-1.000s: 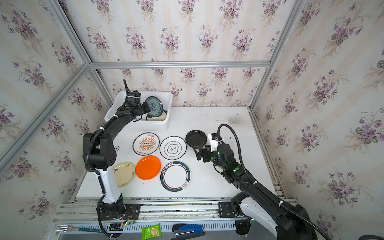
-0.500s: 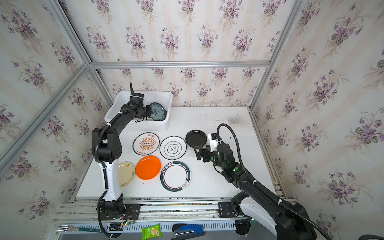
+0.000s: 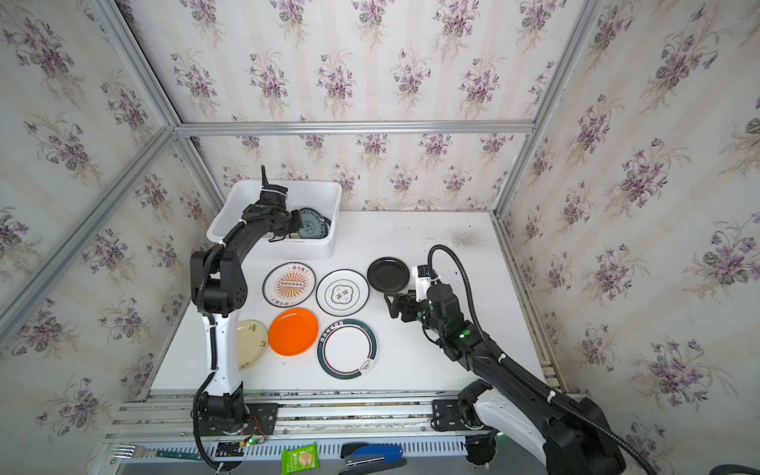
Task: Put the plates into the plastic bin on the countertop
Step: 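Lower the blue floral plate into the bin and open the left gripper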
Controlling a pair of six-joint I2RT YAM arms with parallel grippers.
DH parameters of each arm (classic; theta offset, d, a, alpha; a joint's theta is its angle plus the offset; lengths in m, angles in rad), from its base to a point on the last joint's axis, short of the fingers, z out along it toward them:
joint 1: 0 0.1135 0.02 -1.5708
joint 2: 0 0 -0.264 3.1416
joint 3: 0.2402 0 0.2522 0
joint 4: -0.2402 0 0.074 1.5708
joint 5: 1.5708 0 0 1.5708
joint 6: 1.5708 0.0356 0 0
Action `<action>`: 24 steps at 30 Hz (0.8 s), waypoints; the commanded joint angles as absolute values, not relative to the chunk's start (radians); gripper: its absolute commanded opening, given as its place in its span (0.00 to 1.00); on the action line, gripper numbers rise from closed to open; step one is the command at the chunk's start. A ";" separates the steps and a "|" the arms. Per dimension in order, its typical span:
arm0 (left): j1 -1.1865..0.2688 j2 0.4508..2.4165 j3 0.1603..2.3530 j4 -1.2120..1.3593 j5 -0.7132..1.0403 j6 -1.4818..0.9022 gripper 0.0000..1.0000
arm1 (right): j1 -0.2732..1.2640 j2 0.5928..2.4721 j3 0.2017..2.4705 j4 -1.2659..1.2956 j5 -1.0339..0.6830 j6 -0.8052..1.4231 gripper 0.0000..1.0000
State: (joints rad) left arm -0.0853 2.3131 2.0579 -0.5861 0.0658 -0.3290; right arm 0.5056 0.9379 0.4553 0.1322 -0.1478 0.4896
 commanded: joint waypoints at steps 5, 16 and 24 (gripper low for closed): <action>-0.087 2.330 2.069 -0.624 0.085 -0.294 0.16 | 0.506 0.952 0.474 0.142 -0.123 0.486 0.92; -0.087 2.305 2.065 -0.629 0.128 -0.277 0.27 | 0.506 0.945 0.475 0.125 -0.119 0.488 0.92; -0.090 2.292 2.074 -0.629 0.175 -0.254 0.71 | 0.506 0.930 0.479 0.117 -0.123 0.489 0.92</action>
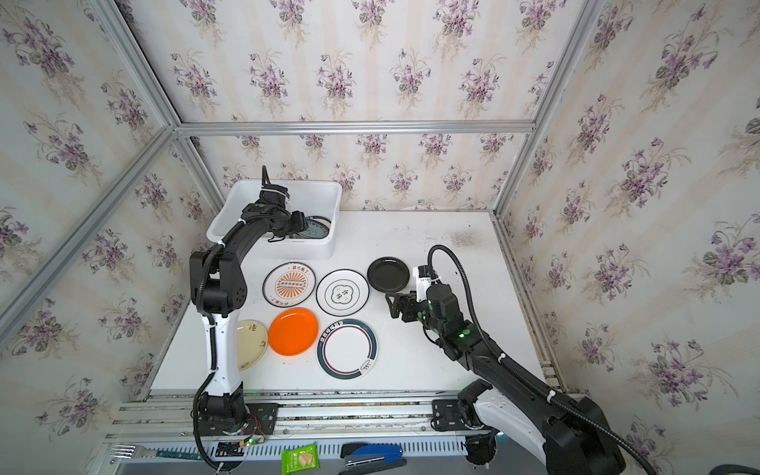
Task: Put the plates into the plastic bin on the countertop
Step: 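Lower the blue floral plate into the bin and open the left gripper, then withdraw the left gripper while the right gripper moves to the black plate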
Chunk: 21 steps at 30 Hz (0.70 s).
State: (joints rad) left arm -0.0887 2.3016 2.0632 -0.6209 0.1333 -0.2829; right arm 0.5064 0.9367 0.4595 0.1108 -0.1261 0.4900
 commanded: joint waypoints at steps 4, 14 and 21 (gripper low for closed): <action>-0.095 2.276 2.074 -0.628 0.163 -0.244 0.99 | 0.506 0.927 0.481 0.111 -0.111 0.489 0.92; -0.104 2.221 2.065 -0.617 0.120 -0.257 0.99 | 0.506 0.900 0.469 0.100 -0.095 0.488 0.95; -0.114 2.123 1.964 -0.534 0.098 -0.280 0.99 | 0.503 0.905 0.472 0.054 -0.045 0.502 0.96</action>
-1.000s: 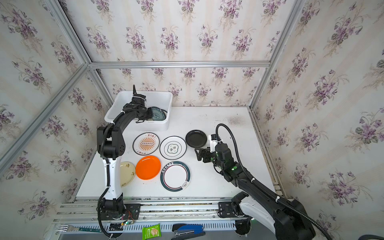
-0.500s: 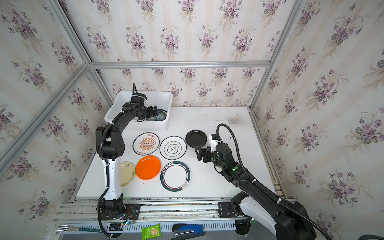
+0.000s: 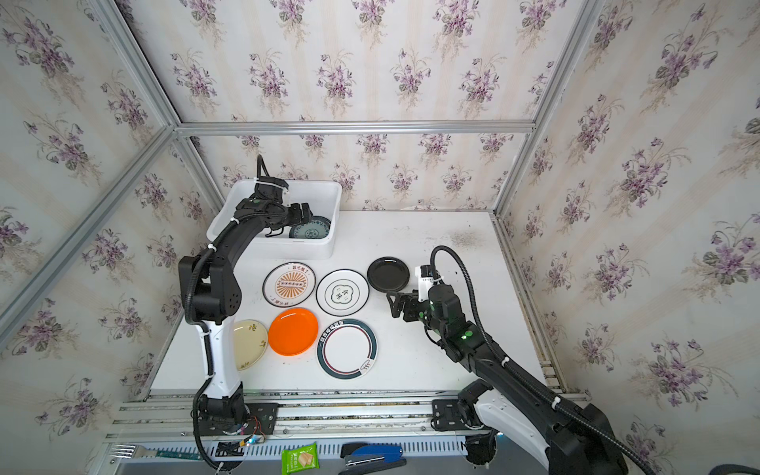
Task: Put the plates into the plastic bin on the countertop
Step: 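Withdraw the left gripper while the right gripper moves to the black plate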
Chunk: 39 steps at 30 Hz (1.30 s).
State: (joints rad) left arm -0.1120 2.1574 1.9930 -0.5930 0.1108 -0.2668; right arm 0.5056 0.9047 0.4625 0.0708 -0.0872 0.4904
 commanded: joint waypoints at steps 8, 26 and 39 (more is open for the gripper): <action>-0.144 1.897 1.745 -0.376 0.113 -0.307 0.99 | 0.476 0.916 0.481 0.018 -0.062 0.532 0.96; -0.324 1.318 1.014 0.087 -0.053 -0.415 0.99 | 0.312 1.158 0.552 0.106 -0.310 0.656 0.99; -0.383 1.134 0.736 0.194 -0.035 -0.471 0.99 | 0.290 1.386 0.662 0.125 -0.299 0.661 0.89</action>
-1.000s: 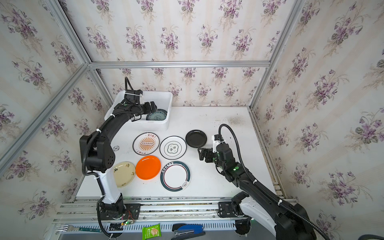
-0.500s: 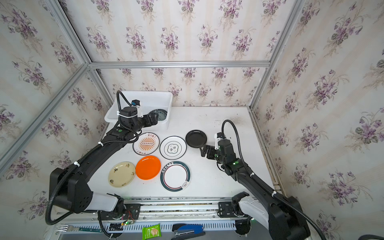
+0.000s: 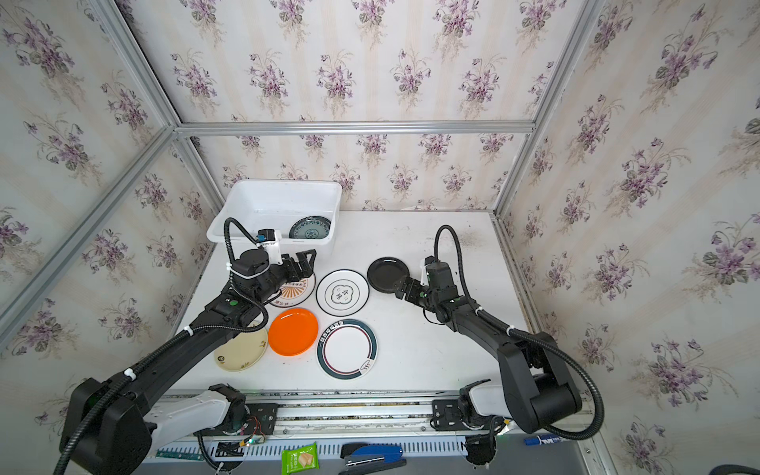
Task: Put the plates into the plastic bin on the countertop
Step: 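Withdraw the left gripper while the right gripper moves to the black plate, then close the right gripper on the black plate's rim and tilt it up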
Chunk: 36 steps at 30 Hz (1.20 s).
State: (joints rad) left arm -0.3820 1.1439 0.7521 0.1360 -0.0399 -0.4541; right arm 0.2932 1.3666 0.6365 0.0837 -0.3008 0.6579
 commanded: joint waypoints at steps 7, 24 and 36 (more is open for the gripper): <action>-0.384 1.149 0.699 0.282 0.061 -0.484 0.99 | 0.285 1.482 0.681 0.181 -0.303 0.681 0.83; -0.385 1.215 0.690 0.331 0.113 -0.517 0.99 | 0.266 1.645 0.657 0.397 -0.307 0.760 0.60; -0.385 1.197 0.669 0.349 0.111 -0.506 0.99 | 0.245 1.778 0.683 0.513 -0.332 0.836 0.32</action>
State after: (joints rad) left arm -0.3847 1.1992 0.6685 0.3054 0.1085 -0.5102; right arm 0.2466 1.7634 0.6724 0.4511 -0.3275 0.8143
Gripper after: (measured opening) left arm 0.993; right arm 0.323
